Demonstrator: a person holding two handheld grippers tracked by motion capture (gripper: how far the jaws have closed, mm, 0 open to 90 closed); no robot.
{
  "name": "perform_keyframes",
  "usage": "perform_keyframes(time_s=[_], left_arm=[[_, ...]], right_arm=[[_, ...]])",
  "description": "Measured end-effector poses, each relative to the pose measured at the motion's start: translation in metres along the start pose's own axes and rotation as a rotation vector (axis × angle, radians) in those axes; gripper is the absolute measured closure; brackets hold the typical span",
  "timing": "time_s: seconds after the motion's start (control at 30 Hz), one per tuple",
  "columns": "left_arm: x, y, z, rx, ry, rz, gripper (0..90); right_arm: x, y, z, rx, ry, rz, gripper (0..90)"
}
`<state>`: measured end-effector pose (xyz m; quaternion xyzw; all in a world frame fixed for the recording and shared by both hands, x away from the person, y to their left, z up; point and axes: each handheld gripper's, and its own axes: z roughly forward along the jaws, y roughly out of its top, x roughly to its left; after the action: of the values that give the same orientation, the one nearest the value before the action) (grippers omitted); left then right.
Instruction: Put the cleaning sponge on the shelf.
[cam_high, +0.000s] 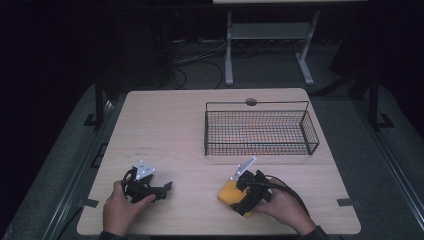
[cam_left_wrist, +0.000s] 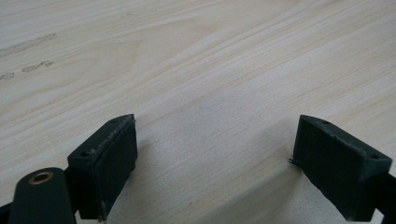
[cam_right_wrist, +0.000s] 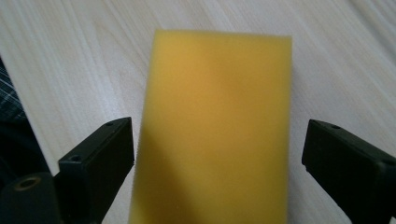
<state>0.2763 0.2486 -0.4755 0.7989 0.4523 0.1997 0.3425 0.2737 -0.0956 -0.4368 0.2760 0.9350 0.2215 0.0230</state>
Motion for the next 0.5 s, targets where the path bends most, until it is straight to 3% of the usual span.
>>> perform_keyframes(time_s=[0.5], left_arm=[[0.0,0.0,0.0,0.0,0.0,0.0,12.9]], right_arm=[[0.0026,-0.0009,0.0103,0.035,-0.014,-0.037,14.6]])
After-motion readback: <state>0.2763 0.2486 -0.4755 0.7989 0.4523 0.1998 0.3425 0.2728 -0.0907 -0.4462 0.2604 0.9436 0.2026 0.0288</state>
